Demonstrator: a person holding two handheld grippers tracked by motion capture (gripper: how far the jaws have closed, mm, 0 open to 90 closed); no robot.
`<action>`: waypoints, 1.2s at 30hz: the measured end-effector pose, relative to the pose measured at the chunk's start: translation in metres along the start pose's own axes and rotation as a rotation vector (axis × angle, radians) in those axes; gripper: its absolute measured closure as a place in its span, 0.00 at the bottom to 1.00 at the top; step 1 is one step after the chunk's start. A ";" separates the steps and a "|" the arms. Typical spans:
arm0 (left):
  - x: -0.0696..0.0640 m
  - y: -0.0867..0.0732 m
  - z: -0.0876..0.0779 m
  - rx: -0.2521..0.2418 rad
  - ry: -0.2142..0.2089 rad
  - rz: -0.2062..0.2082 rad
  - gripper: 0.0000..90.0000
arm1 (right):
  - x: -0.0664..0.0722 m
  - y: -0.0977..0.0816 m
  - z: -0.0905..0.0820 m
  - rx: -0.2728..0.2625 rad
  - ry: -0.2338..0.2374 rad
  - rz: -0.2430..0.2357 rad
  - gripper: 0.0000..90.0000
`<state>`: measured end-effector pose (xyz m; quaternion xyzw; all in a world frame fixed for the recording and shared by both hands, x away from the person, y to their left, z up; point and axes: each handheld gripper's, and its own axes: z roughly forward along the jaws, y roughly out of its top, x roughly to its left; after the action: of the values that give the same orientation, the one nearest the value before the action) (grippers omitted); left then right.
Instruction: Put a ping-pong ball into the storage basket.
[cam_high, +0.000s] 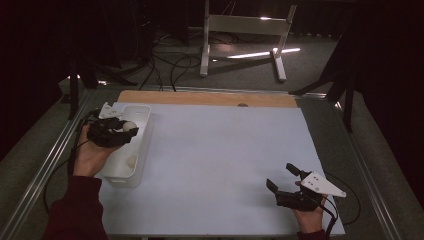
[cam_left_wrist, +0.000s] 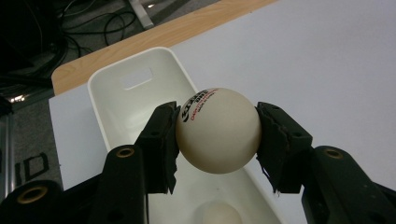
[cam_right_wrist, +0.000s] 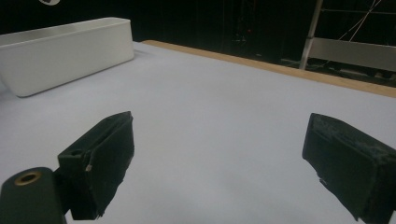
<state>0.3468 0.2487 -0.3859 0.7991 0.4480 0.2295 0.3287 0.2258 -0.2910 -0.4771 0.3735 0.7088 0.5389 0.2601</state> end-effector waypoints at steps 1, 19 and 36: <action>0.000 0.000 0.000 0.000 0.000 0.000 0.57 | 0.000 0.000 0.000 0.000 0.000 0.000 0.10; 0.003 -0.008 0.004 0.016 0.005 -0.016 0.57 | 0.000 0.001 -0.001 -0.003 -0.003 -0.003 0.10; 0.004 -0.008 0.005 0.023 0.009 -0.015 0.57 | -0.001 0.000 -0.001 -0.003 -0.004 0.002 0.10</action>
<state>0.3472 0.2535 -0.3952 0.7985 0.4580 0.2253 0.3191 0.2255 -0.2918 -0.4766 0.3748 0.7070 0.5396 0.2617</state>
